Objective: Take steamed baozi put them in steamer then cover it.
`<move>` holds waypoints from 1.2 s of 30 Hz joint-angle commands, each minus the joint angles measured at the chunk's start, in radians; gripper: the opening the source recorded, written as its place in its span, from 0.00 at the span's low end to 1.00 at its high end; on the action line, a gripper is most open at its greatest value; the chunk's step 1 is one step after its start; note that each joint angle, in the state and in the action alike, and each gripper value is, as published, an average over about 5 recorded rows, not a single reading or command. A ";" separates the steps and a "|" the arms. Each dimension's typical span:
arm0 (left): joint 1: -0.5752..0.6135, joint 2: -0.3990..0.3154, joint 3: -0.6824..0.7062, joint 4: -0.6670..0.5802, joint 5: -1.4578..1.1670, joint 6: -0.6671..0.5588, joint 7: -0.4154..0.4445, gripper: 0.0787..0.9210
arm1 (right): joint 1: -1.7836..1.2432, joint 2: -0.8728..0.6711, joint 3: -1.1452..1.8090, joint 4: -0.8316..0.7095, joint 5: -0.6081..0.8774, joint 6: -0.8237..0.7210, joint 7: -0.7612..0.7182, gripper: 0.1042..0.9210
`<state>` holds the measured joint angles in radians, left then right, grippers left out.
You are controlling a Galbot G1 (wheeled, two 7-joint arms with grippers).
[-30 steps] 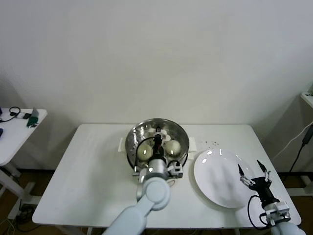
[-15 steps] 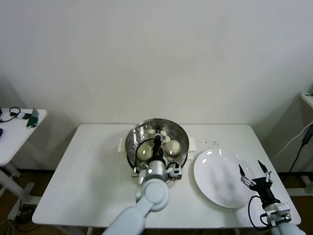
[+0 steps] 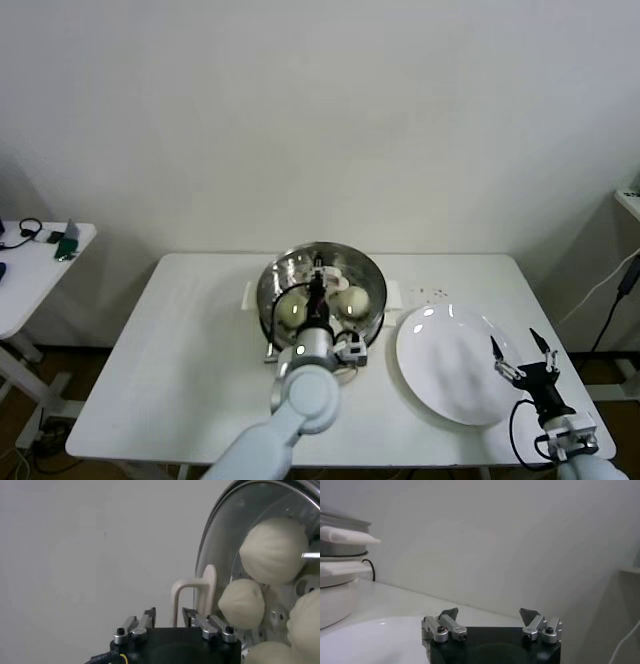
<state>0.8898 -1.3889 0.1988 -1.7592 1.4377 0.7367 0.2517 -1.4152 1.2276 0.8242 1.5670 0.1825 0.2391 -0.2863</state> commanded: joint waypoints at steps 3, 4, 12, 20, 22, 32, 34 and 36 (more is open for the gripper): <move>0.022 0.112 -0.012 -0.179 -0.106 0.049 0.002 0.51 | 0.004 -0.005 0.002 0.009 0.010 -0.071 0.009 0.88; 0.031 0.125 -0.016 -0.199 -0.118 0.049 0.006 0.54 | 0.005 -0.004 0.002 0.011 0.011 -0.076 0.009 0.88; 0.128 0.194 -0.061 -0.347 -0.254 0.046 0.023 0.81 | 0.016 -0.005 -0.004 0.020 0.035 -0.109 0.018 0.88; 0.231 0.282 -0.159 -0.450 -0.471 -0.023 -0.047 0.88 | 0.020 -0.006 -0.008 0.023 0.023 -0.113 0.021 0.88; 0.251 0.301 -0.236 -0.456 -0.566 -0.088 -0.133 0.88 | 0.017 -0.009 -0.010 0.030 0.027 -0.109 0.019 0.88; 0.483 0.286 -0.743 -0.394 -1.277 -0.523 -0.405 0.88 | -0.011 -0.061 -0.036 0.057 0.071 -0.087 0.008 0.88; 0.538 0.263 -0.810 -0.364 -1.358 -0.591 -0.415 0.88 | -0.012 -0.066 -0.042 0.059 0.073 -0.083 0.005 0.88; 0.577 0.238 -0.863 -0.328 -1.415 -0.649 -0.418 0.88 | -0.015 -0.068 -0.048 0.064 0.079 -0.079 0.003 0.88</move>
<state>1.2133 -1.1223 -0.2345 -2.1425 0.6241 0.7080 0.0108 -1.4203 1.1830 0.7913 1.6181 0.2377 0.1523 -0.2766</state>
